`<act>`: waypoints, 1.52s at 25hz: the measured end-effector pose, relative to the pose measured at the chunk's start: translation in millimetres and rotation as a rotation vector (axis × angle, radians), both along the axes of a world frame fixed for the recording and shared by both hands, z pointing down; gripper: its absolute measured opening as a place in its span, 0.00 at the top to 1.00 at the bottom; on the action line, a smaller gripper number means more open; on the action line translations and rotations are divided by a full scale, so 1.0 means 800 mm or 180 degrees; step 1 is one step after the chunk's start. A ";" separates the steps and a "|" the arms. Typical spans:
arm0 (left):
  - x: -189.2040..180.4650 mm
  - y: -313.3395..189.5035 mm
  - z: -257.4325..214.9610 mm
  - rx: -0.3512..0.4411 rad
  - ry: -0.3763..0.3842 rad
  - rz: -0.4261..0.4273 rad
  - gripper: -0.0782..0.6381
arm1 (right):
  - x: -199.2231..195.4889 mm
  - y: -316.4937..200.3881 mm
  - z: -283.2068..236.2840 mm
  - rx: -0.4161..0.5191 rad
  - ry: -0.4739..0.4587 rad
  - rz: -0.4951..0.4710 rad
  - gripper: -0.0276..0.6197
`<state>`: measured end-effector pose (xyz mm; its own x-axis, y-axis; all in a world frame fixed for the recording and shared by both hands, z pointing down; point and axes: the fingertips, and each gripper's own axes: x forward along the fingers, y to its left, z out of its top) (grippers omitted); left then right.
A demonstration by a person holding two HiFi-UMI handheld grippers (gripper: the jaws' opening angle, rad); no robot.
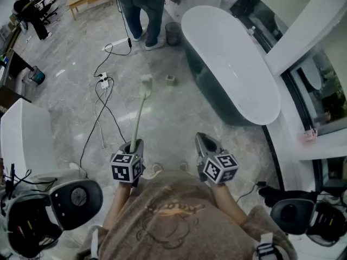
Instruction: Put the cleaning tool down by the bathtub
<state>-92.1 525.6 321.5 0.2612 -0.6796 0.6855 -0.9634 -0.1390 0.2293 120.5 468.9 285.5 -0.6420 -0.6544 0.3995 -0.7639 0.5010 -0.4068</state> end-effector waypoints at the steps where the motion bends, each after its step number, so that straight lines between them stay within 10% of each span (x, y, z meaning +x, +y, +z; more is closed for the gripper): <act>1: 0.000 -0.005 0.000 0.0012 -0.0006 0.0003 0.89 | 0.001 -0.004 0.000 0.0025 0.0010 0.0004 0.96; 38: -0.044 -0.137 0.070 -0.0009 0.0049 0.0323 0.89 | -0.093 -0.124 0.041 0.0105 -0.0351 0.0016 0.96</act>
<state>-127.2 416.3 377.9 0.3393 -0.6471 0.6828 -0.9407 -0.2350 0.2447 46.3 369.7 318.5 -0.6776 -0.6693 0.3049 -0.7179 0.5118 -0.4719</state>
